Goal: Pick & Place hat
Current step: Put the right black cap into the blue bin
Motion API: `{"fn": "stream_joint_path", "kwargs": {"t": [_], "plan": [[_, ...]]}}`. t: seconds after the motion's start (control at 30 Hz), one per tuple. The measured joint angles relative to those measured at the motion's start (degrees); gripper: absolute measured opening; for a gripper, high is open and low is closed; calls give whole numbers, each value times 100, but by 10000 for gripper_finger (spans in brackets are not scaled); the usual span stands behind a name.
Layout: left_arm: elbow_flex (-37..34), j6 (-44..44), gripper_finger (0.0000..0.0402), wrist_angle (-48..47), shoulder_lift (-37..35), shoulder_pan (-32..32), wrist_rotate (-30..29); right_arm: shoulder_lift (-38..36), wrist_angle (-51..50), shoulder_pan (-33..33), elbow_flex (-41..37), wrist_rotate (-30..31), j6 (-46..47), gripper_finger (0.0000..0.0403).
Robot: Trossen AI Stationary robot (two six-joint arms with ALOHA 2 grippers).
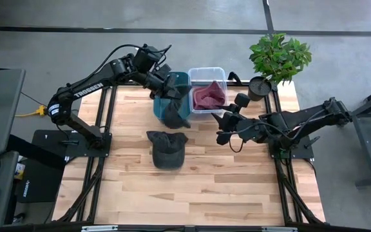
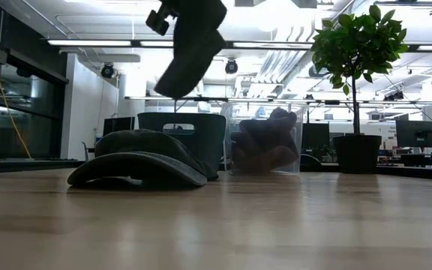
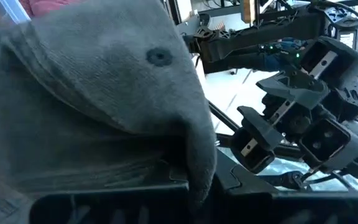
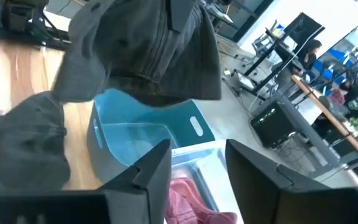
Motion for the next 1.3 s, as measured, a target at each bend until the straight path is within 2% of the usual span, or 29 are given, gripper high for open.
{"fn": "stream_joint_path", "kwargs": {"t": [0.17,0.43,0.77,0.97,1.1,1.3], "plan": [[0,105,1,-136,0,0,52,-53,-55,0,0,29,399,167],[0,249,0,-169,-192,0,288,-59,-429,0,0,-67,1013,172],[2,1276,0,-837,-349,2,1436,-59,-1043,0,-2,-827,1986,172],[1,2119,0,-1525,-343,4,1441,-59,-1049,0,-2,-1083,2171,172],[2,2643,0,-1788,-327,4,1189,-59,-1044,0,-2,-1166,2274,172],[2,2987,0,-1815,-321,4,846,-59,-1029,0,-2,-1214,2298,172]]}}
